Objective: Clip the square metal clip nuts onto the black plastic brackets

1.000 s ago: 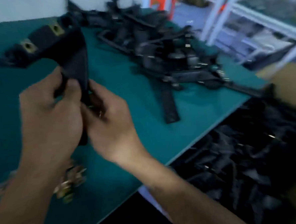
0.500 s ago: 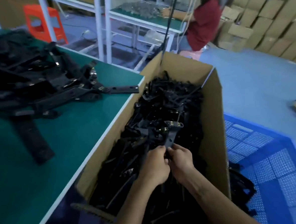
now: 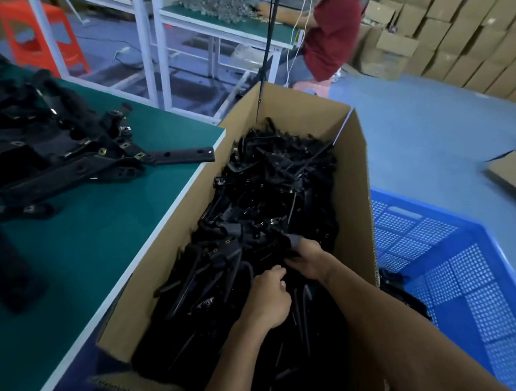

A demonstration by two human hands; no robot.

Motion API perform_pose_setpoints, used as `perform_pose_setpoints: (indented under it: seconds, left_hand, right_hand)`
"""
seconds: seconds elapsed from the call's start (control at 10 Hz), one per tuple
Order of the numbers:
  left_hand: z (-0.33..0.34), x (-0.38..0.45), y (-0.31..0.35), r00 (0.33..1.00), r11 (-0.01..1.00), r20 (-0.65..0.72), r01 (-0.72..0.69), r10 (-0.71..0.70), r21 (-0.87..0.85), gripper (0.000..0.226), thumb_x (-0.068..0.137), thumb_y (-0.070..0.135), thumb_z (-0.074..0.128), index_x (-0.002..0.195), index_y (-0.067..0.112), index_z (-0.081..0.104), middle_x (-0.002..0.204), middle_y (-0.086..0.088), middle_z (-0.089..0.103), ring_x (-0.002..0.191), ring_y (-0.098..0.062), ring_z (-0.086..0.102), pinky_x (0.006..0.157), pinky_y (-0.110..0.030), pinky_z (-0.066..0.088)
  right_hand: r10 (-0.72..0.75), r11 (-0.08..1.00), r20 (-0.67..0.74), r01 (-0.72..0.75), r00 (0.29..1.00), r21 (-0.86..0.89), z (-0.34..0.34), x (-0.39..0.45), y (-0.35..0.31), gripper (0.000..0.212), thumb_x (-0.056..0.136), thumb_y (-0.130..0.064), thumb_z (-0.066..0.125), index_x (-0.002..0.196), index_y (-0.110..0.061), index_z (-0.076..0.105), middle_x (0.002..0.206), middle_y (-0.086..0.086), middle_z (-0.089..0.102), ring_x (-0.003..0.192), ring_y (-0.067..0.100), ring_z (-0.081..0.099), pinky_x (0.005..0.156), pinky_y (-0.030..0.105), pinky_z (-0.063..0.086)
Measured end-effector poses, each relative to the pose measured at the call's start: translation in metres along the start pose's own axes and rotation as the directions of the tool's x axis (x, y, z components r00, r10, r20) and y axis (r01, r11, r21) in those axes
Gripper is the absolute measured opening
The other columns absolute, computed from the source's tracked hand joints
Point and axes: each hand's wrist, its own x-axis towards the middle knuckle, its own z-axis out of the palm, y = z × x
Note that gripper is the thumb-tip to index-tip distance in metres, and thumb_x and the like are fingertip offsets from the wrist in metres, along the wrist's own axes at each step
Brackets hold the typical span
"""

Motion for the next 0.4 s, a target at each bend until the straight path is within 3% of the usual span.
perform_pose_setpoints:
  seconds: [0.1,0.2,0.3,0.4]
  left_hand:
    - [-0.001,-0.004,0.002,0.999,1.0,0.042,-0.009,0.01,-0.018,0.046,0.107,0.012,0.035,0.153,0.015,0.035,0.163,0.005,0.025,0.146,-0.02,0.032,0.105,-0.022,0.034]
    - [-0.013,-0.018,-0.004,0.998,1.0,0.055,-0.004,0.005,-0.009,0.043,0.107,0.013,0.035,0.149,0.017,0.043,0.158,0.001,0.035,0.142,-0.021,0.037,0.103,-0.023,0.035]
    - [-0.039,-0.041,-0.012,1.0,1.0,-0.013,-0.001,0.001,0.027,0.04,0.106,0.017,0.037,0.143,0.022,0.049,0.146,-0.003,0.051,0.126,-0.022,0.054,0.092,-0.027,0.046]
    - [-0.066,-0.067,-0.015,0.998,0.999,-0.043,-0.04,0.041,0.006,0.034,0.105,0.019,0.038,0.131,0.019,0.06,0.131,-0.006,0.062,0.116,-0.024,0.06,0.094,-0.033,0.048]
  right_hand:
    - [-0.003,0.981,0.101,0.022,0.995,-0.192,-0.01,-0.009,0.001,0.031,0.101,-0.001,0.053,0.131,0.001,0.061,0.123,0.01,0.066,0.118,0.026,0.06,0.095,0.035,0.052]
    - [-0.014,0.97,0.102,0.038,0.995,-0.24,-0.022,-0.019,-0.001,0.023,0.099,-0.006,0.061,0.12,0.001,0.069,0.119,0.014,0.073,0.107,0.022,0.068,0.086,0.027,0.057]
    - [-0.013,0.92,0.17,0.079,0.985,-0.384,-0.015,-0.037,-0.006,0.024,0.097,-0.011,0.067,0.12,-0.005,0.071,0.104,0.008,0.076,0.105,0.023,0.07,0.099,0.036,0.055]
    - [-0.182,0.849,0.183,0.248,0.966,-0.466,0.007,-0.058,-0.01,0.018,0.098,-0.011,0.065,0.112,-0.003,0.072,0.102,0.01,0.078,0.102,0.027,0.071,0.098,0.042,0.055]
